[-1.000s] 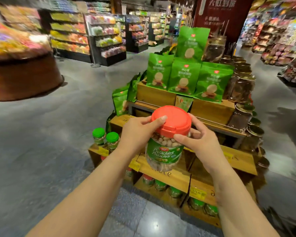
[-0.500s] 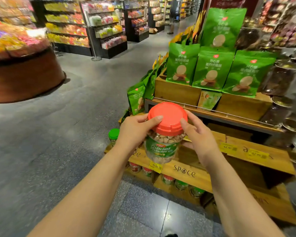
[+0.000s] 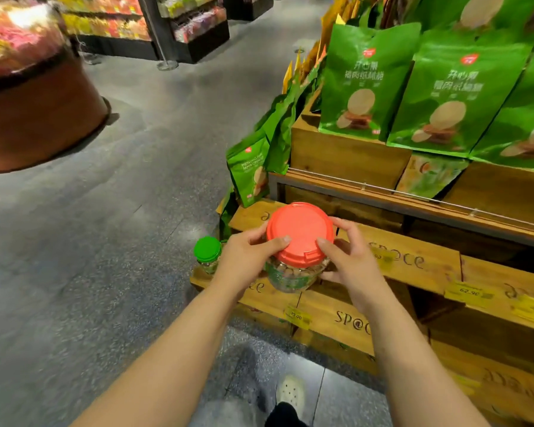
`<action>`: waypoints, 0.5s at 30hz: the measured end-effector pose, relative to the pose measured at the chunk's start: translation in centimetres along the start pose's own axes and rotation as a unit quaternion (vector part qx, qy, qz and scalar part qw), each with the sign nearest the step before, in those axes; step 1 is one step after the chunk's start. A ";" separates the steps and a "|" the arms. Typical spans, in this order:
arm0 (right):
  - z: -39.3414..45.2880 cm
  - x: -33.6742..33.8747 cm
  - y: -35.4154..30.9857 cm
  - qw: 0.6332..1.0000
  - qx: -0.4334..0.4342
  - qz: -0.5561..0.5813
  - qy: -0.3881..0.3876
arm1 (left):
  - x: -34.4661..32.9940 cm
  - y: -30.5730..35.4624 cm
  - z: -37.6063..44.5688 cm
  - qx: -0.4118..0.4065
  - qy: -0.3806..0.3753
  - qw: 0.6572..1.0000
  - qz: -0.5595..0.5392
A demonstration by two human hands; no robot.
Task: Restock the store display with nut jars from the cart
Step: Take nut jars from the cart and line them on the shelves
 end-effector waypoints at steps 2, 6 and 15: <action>3.1 -0.7 1.7 1.000 -0.017 -0.001 -0.004 | -0.5 -2.0 2.9 0.023 0.003 1.000 -0.003; 6.7 -1.5 5.5 0.999 -0.049 -0.007 -0.001 | -1.4 -5.8 6.5 0.065 0.011 0.998 -0.023; 13.1 -4.9 17.8 0.990 -0.141 0.008 0.011 | -1.5 -19.5 14.4 0.165 0.039 0.985 -0.042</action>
Point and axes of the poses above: each hand's wrist, its own z-axis towards the middle knuckle, its own x-axis out of the back of the hand, y = z × x, the point moved 9 cm from there along z, towards the middle knuckle, and after that the axes turned 9 degrees about y, right-handed, at the moved point
